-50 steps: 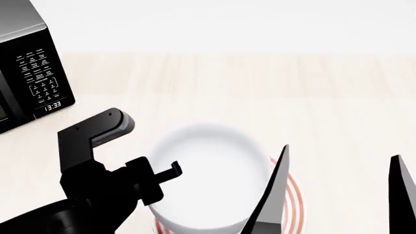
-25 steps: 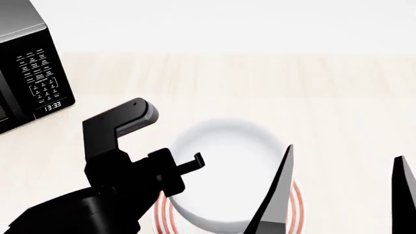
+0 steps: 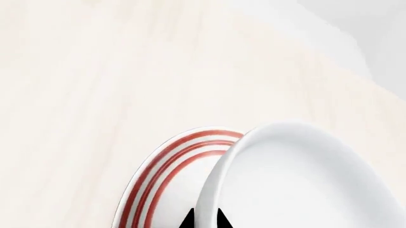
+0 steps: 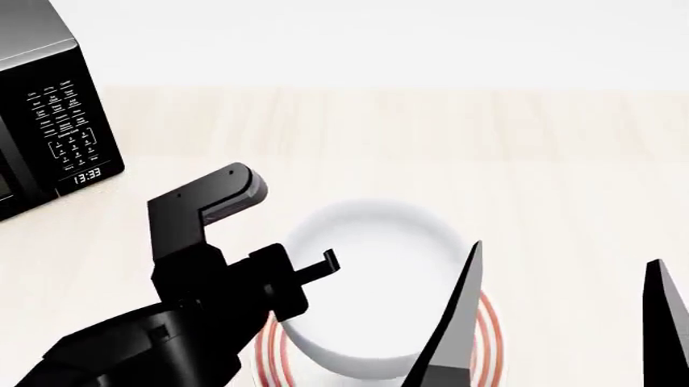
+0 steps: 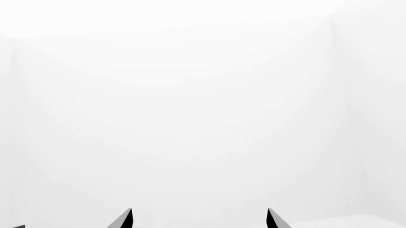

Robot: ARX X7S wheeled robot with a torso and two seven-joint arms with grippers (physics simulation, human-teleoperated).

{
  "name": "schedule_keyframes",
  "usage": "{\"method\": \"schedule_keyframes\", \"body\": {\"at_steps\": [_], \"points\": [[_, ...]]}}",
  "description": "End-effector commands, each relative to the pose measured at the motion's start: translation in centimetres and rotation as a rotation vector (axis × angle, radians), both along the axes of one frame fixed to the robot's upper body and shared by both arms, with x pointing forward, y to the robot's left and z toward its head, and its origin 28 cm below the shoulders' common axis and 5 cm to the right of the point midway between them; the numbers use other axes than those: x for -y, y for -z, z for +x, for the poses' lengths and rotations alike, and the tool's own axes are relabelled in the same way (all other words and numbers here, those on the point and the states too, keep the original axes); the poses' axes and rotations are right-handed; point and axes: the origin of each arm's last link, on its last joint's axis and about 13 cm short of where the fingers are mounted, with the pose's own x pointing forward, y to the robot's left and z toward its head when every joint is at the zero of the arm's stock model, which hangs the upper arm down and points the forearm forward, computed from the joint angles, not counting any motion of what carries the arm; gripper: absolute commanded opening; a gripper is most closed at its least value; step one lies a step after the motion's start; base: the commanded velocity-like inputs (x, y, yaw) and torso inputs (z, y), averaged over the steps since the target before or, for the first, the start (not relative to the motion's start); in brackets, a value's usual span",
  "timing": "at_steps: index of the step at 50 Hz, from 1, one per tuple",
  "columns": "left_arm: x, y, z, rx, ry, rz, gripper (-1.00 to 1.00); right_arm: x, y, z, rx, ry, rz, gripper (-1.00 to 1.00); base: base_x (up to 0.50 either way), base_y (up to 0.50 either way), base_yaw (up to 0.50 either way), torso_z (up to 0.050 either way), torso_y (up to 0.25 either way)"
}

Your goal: Pick up the white bowl and put it on the plate.

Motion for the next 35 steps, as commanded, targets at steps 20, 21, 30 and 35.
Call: {"method": "schedule_keyframes", "body": {"at_steps": [20, 21, 30, 35], "points": [[0.4, 1.8, 0.7, 0.023, 0.025, -0.052, -1.00, 0.0, -0.1, 0.5, 0.031, -0.001, 0.004, 1.00, 0.00, 0.00, 0.00, 0.000, 0.001], [0.4, 1.8, 0.7, 0.020, 0.024, -0.054, -1.00, 0.0, -0.1, 0.5, 0.030, -0.001, 0.005, 1.00, 0.00, 0.00, 0.00, 0.000, 0.000], [0.3, 2.4, 1.1, 0.020, 0.015, -0.051, -1.00, 0.0, 0.0, 0.5, 0.029, -0.002, 0.004, 1.00, 0.00, 0.00, 0.00, 0.000, 0.001], [0.2, 2.6, 1.5, 0.020, 0.007, -0.050, -1.00, 0.1, 0.0, 0.5, 0.030, 0.003, 0.005, 1.00, 0.00, 0.00, 0.00, 0.002, 0.000]]}}
